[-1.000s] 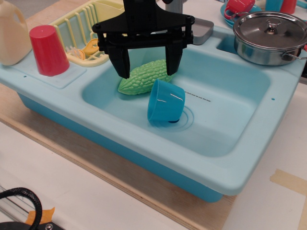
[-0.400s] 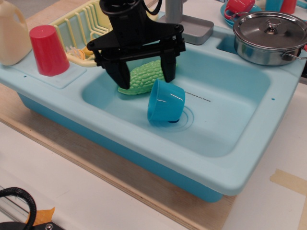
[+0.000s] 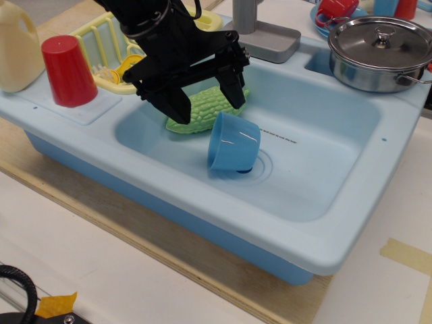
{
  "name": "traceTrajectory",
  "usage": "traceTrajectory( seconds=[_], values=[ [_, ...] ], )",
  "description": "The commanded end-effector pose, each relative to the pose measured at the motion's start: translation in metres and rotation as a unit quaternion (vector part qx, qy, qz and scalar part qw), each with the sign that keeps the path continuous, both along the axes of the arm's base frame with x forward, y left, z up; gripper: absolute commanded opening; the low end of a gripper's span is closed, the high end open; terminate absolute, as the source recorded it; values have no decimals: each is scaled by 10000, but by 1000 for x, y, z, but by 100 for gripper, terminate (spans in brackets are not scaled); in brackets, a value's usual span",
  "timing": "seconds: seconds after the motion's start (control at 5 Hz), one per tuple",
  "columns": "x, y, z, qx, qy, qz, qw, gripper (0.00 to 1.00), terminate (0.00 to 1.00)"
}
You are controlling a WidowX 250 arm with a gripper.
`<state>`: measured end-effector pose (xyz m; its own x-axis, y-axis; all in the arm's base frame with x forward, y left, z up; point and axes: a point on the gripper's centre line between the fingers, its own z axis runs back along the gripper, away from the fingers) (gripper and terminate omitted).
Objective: Flip cup upright
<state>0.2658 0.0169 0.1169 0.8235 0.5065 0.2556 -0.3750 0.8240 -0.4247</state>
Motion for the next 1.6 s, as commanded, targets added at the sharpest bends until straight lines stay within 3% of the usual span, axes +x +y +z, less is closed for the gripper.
traceTrajectory(
  seconds=[0.0, 0.6, 0.8, 1.0, 1.2, 1.4],
  values=[
    [9, 2, -4, -293, -135, -83, 9994, 100, 0],
    [19, -11, -26, -784, -99, -229, 9966, 100, 0],
    [21, -13, -27, -788, -109, -225, 9966, 0, 0],
    [20, -13, -29, -786, -105, -252, 9965, 0, 0],
    [18, -15, -27, -373, -55, -358, 9986, 0, 0],
    [13, -16, -23, 279, 32, -510, 9983, 0, 0]
  ],
)
